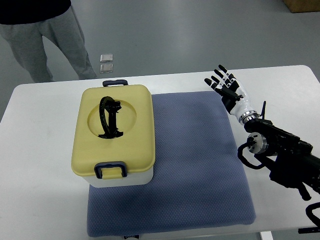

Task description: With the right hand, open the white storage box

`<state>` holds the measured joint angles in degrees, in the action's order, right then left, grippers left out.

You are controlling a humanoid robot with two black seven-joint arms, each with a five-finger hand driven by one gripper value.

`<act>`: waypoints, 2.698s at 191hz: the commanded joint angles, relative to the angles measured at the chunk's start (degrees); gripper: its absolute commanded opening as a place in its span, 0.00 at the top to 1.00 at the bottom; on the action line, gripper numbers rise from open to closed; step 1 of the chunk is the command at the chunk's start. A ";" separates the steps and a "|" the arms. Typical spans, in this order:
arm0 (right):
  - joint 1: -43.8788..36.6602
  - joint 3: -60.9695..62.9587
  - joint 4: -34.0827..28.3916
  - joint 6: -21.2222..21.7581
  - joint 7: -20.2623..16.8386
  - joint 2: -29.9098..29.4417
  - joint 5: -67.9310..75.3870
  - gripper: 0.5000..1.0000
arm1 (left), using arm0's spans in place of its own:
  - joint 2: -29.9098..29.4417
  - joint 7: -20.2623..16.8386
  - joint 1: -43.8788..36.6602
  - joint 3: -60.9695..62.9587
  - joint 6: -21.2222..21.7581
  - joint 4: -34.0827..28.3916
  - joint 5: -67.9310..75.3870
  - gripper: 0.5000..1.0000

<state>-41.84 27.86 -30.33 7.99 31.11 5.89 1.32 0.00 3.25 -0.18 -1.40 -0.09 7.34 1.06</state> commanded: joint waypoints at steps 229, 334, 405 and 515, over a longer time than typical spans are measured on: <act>-0.35 0.00 0.80 0.00 0.00 0.00 -0.18 0.14 | 0.00 0.00 -0.18 0.00 0.09 -0.49 -0.19 0.00; -4.12 -1.14 -0.17 0.00 -0.09 0.79 -0.70 0.14 | 0.00 0.00 -0.26 0.00 0.00 -0.40 -0.19 0.00; -12.30 -1.23 -0.43 0.88 -0.53 6.24 -16.52 0.15 | 0.00 -0.09 -0.26 0.00 0.00 -0.40 -0.19 0.00; -33.39 -2.98 -13.79 8.35 0.18 12.13 -60.02 0.17 | 0.00 0.00 -0.18 0.00 0.00 -0.40 -0.19 0.00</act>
<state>-72.83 24.98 -41.21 15.51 31.11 18.73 -51.36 0.00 3.25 -0.39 -1.41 -0.06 6.89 0.88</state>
